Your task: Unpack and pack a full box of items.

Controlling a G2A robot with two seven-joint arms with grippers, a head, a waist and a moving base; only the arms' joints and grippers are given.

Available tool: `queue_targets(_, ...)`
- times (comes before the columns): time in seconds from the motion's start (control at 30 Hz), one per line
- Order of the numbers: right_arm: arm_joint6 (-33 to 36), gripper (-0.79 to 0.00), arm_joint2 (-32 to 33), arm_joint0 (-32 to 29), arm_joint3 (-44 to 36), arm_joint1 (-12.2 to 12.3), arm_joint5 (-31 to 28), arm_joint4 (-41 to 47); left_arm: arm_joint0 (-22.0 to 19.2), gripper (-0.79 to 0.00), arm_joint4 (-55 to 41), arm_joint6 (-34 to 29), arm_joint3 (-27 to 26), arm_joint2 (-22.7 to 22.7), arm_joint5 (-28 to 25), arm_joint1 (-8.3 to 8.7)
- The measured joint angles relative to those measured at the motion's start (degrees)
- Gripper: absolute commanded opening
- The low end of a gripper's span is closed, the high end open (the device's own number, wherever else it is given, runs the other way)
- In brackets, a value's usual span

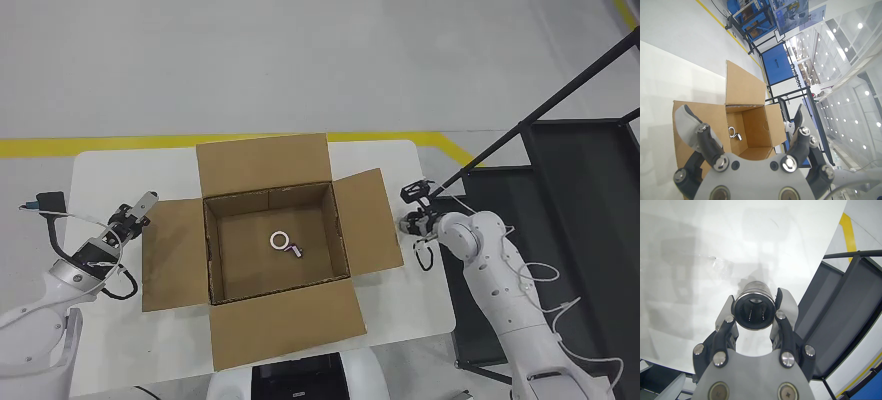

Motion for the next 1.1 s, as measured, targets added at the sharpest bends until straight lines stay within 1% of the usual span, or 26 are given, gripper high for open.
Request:
queue_targets(0.3,-1.35,-0.785,-0.42,2.90,2.13,0.04,0.55,0.06,0.00,0.000,0.00,0.00,0.00,0.00,0.00,0.00)
queue_targets(0.67,-3.08,-0.785,-2.87,7.47,9.15,-0.35,-0.50,1.06,0.00,0.000,0.00,0.00,0.00,0.00,0.00,0.00)
queue_targets(0.7,-3.27,-0.594,-3.00,7.71,9.64,-0.38,-0.48,1.16,0.00,0.000,0.00,0.00,0.00,0.00,0.00,0.00)
queue_targets(0.77,-3.61,0.000,-3.23,8.19,10.56,-0.43,-0.33,1.45,0.00,0.000,0.00,0.00,0.00,0.00,0.00,0.00)
queue_targets(0.93,-3.95,0.000,-3.17,8.78,10.87,-0.36,0.19,1.56,0.00,0.000,0.00,0.00,0.00,0.00,0.00,0.00)
queue_targets(1.1,-3.59,0.000,-2.38,8.34,8.35,-0.04,0.25,1.53,0.00,0.000,0.00,0.00,0.00,0.00,0.00,0.00)
